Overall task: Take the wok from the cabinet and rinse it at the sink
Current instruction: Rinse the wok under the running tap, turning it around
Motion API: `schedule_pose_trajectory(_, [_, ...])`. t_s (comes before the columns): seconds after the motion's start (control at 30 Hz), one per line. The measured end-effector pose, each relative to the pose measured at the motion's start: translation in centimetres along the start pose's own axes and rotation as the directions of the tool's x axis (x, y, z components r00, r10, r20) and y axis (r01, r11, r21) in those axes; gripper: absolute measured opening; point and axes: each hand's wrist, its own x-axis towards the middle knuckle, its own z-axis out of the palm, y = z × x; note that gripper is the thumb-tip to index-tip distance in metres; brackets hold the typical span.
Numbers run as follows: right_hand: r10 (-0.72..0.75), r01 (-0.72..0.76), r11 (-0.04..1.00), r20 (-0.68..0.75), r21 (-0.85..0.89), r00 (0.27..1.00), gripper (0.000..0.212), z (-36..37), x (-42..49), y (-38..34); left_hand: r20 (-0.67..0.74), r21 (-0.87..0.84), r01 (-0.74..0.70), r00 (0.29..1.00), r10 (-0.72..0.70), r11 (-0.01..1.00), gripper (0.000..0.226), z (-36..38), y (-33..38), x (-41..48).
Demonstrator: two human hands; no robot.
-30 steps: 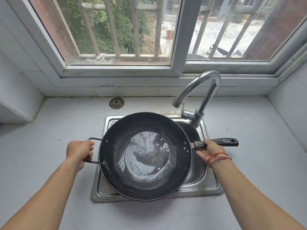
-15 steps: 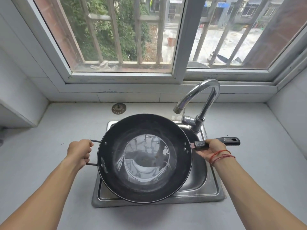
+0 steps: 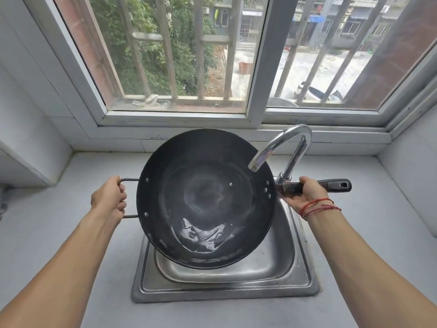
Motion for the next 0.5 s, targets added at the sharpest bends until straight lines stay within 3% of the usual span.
schedule_pose_trajectory(0.27, [-0.072, 0.071, 0.993, 0.005, 0.092, 0.997, 0.018, 0.8, 0.0, -0.5, -0.102, -0.235, -0.074, 0.993, 0.051, 0.969, 0.025, 0.9, 1.1, -0.8])
schedule_pose_trajectory(0.5, [-0.098, 0.086, 0.975, 0.049, 0.206, 0.994, 0.008, 1.6, 0.2, -0.9, -0.171, -0.342, -0.115, 0.984, 0.059, 0.933, 0.031, 1.1, 1.4, -1.1])
